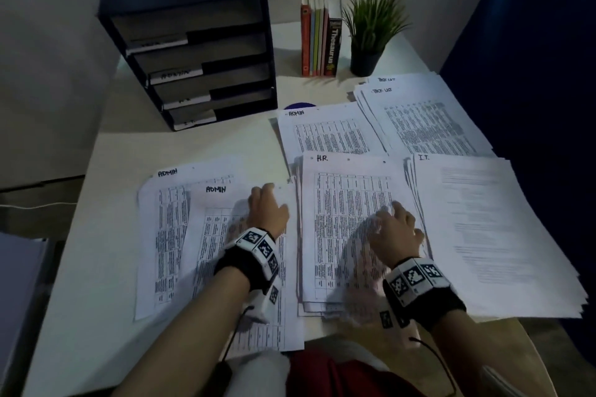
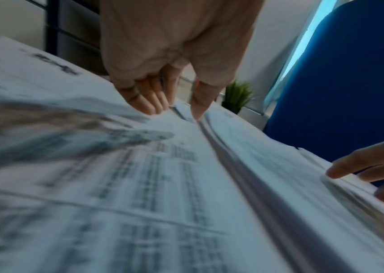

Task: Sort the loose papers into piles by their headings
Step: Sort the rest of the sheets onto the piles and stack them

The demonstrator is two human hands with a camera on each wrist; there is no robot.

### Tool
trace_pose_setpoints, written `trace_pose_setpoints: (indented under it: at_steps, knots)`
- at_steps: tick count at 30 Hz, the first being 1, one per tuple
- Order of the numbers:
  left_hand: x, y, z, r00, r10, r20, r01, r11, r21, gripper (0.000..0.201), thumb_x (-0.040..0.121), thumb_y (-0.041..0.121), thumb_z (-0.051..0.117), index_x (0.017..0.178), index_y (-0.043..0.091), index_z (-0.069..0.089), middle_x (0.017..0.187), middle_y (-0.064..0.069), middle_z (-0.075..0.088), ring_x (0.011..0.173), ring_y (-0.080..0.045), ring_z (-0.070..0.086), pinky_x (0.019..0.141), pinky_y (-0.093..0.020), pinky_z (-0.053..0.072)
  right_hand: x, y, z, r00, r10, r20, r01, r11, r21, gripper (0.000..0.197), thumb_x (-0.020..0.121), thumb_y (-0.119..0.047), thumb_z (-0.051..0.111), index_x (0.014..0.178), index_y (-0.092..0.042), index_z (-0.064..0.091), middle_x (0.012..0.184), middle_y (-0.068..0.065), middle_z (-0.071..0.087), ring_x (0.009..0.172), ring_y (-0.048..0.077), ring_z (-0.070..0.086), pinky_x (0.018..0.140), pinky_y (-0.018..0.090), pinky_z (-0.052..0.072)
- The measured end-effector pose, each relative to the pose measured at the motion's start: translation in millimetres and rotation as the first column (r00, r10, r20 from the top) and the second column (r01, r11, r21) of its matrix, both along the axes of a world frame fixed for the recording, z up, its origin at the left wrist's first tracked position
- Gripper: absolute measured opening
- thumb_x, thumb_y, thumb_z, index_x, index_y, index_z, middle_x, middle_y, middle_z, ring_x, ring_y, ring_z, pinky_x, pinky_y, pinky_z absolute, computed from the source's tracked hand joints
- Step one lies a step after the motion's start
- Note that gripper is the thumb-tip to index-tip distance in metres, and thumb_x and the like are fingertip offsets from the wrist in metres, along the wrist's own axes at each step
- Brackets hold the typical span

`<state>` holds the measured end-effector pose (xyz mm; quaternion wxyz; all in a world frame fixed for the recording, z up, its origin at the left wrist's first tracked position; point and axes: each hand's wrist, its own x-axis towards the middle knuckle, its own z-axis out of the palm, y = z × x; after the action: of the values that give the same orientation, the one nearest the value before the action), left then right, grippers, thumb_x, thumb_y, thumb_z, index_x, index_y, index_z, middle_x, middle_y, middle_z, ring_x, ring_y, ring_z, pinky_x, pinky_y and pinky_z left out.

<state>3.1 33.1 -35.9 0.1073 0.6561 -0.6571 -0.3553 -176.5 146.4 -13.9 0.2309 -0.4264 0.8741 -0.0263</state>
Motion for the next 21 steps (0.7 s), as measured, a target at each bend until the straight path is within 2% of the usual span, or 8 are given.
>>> trace_pose_setpoints:
  at_steps: [4, 8, 10, 12, 15, 17, 19, 21]
  knots:
    - [54.9, -9.8, 1.6, 0.968, 0.226, 0.111, -0.226, 0.974, -0.018, 0.078, 0.081, 0.025, 0.068, 0.139, 0.007, 0.02, 0.145, -0.016, 0.014, 0.134, -0.033, 0.017, 0.108, -0.042, 0.025, 36.9, -21.5, 8.0, 0.968, 0.232, 0.094, -0.225, 0.971, -0.079, 0.042, 0.088, -0.017, 0.055, 0.13, -0.02, 0.05, 0.149, 0.002, 0.029, 0.137, 0.023, 0.026, 0.112, 0.051, 0.02]
    - [105.6, -14.5, -3.2, 0.915, 0.355, 0.19, -0.376, 0.922, 0.088, 0.109, 0.072, 0.053, 0.069, 0.145, 0.005, 0.004, 0.152, -0.017, 0.0, 0.141, -0.035, 0.001, 0.113, -0.051, 0.011, 77.8, -43.8, 3.5, 0.843, 0.488, 0.225, -0.466, 0.873, -0.148, 0.037, 0.088, -0.015, 0.054, 0.125, -0.018, 0.056, 0.136, 0.002, 0.047, 0.123, 0.021, 0.045, 0.105, 0.047, 0.036]
    - [120.0, -20.3, -7.6, 0.918, 0.358, 0.172, -0.38, 0.918, 0.117, 0.103, 0.07, 0.059, 0.068, 0.142, 0.006, 0.017, 0.149, -0.017, 0.01, 0.139, -0.035, 0.01, 0.112, -0.052, 0.014, 94.7, -52.5, 0.3, 0.781, 0.568, 0.26, -0.561, 0.821, -0.108, 0.038, 0.087, -0.015, 0.053, 0.124, -0.019, 0.056, 0.135, 0.002, 0.048, 0.123, 0.023, 0.045, 0.104, 0.046, 0.036]
    - [128.9, -30.3, -11.4, 0.935, 0.351, 0.058, -0.355, 0.925, 0.132, 0.081, 0.073, 0.052, 0.07, 0.133, 0.009, 0.035, 0.139, -0.014, 0.028, 0.131, -0.033, 0.027, 0.106, -0.045, 0.029, 107.8, -58.8, -4.7, 0.737, 0.626, 0.255, -0.636, 0.77, -0.05, 0.038, 0.086, -0.016, 0.055, 0.124, -0.021, 0.056, 0.136, 0.001, 0.047, 0.124, 0.023, 0.044, 0.104, 0.044, 0.037]
    - [134.6, -40.7, -7.5, 0.946, 0.298, -0.129, -0.275, 0.946, 0.171, 0.047, 0.088, 0.021, 0.061, 0.129, 0.005, 0.046, 0.13, -0.008, 0.051, 0.111, -0.026, 0.052, 0.08, -0.02, 0.043, 120.8, -65.6, -14.1, 0.715, 0.666, 0.212, -0.678, 0.735, -0.023, 0.044, 0.087, -0.016, 0.054, 0.13, -0.023, 0.05, 0.142, -0.001, 0.041, 0.128, 0.023, 0.037, 0.103, 0.042, 0.037]
    - [137.9, -42.1, -4.7, 0.954, 0.239, -0.18, -0.216, 0.966, 0.139, 0.042, 0.093, 0.008, 0.049, 0.135, 0.004, 0.042, 0.134, -0.011, 0.049, 0.094, -0.019, 0.056, 0.058, 0.0, 0.038, 126.9, -70.2, -17.7, 0.734, 0.641, 0.226, -0.653, 0.757, -0.028, 0.061, 0.085, -0.014, 0.055, 0.141, -0.021, 0.033, 0.145, 0.001, 0.036, 0.132, 0.022, 0.032, 0.105, 0.042, 0.035]
    - [142.8, -40.0, -2.6, 0.965, 0.182, -0.189, -0.17, 0.982, 0.077, 0.035, 0.094, 0.0, 0.039, 0.128, 0.0, 0.05, 0.131, -0.018, 0.052, 0.09, -0.021, 0.056, 0.052, -0.004, 0.038, 133.8, -78.5, -18.5, 0.767, 0.602, 0.223, -0.611, 0.791, -0.036, 0.077, 0.083, -0.009, 0.058, 0.147, -0.02, 0.015, 0.147, 0.004, 0.031, 0.131, 0.025, 0.032, 0.105, 0.045, 0.035]
    - [152.7, -39.1, -6.5, 0.96, 0.166, -0.226, -0.164, 0.986, 0.027, 0.025, 0.093, -0.001, 0.04, 0.109, -0.003, 0.06, 0.113, -0.024, 0.062, 0.09, -0.027, 0.057, 0.068, -0.019, 0.04, 142.0, -90.5, -17.2, 0.793, 0.562, 0.234, -0.553, 0.826, -0.111, 0.089, 0.081, -0.005, 0.061, 0.148, -0.022, 0.005, 0.151, 0.005, 0.019, 0.128, 0.03, 0.036, 0.102, 0.046, 0.039]
